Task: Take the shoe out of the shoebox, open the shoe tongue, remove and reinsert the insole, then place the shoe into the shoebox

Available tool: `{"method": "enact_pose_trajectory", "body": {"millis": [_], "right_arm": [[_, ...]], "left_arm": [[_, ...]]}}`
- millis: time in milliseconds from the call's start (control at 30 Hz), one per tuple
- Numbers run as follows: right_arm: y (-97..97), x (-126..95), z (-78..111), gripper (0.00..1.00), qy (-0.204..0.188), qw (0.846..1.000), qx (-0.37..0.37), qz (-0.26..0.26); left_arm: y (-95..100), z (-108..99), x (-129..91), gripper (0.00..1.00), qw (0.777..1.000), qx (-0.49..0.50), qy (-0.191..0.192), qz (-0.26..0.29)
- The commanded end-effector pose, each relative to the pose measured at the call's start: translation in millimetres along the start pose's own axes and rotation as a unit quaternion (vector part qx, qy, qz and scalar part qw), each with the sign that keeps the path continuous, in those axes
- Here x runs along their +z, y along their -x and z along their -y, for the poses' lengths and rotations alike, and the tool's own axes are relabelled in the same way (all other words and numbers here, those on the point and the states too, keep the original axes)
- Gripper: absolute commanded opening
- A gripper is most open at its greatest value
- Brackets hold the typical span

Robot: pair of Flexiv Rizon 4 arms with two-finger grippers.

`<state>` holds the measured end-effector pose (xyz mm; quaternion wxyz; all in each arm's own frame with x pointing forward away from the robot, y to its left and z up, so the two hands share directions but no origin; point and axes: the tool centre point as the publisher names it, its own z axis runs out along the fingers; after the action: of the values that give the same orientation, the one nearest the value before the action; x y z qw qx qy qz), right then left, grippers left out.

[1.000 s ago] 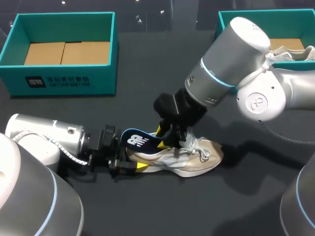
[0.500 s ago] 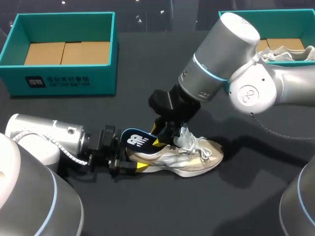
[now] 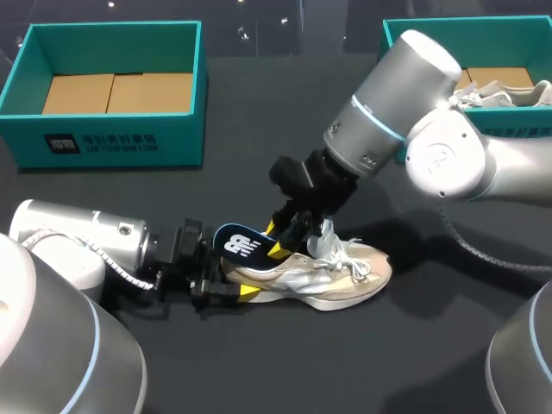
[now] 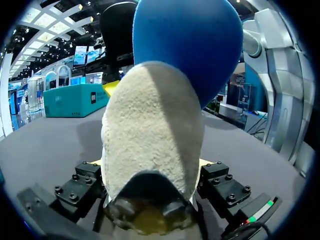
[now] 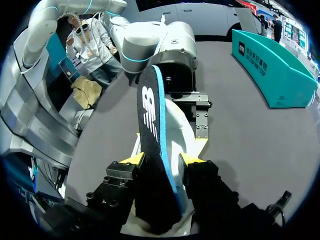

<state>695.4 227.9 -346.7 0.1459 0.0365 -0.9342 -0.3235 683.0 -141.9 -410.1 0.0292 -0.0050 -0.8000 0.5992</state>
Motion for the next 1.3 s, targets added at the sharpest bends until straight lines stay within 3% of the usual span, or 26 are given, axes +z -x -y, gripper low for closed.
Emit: {"method": "enact_pose_trajectory", "body": {"millis": [33, 300, 667, 1067, 1300], "right_arm": [[4.5, 5.4, 2.6, 0.43, 0.007, 1.0, -0.004, -0.009], [4.3, 7.6, -2.5, 0.42, 0.006, 1.0, -0.007, -0.027], [-4.5, 8.6, -9.5, 0.31, -0.003, 0.999, -0.005, -0.034], [-11.7, 13.5, -14.5, 0.29, -0.001, 0.999, -0.009, -0.044], [-14.0, 15.7, -19.7, 0.15, -0.003, 0.999, -0.017, -0.045]], "left_arm": [[0.7, -0.1, 0.7, 0.0, 1.0, 0.0, 0.001, 0.0], [0.7, -0.1, 0.7, 0.0, 1.0, 0.0, 0.001, 0.0], [0.7, -0.1, 0.7, 0.0, 1.0, 0.0, 0.001, 0.0], [0.7, -0.1, 0.7, 0.0, 1.0, 0.0, 0.001, 0.0], [0.7, -0.1, 0.7, 0.0, 1.0, 0.0, 0.001, 0.0]]}}
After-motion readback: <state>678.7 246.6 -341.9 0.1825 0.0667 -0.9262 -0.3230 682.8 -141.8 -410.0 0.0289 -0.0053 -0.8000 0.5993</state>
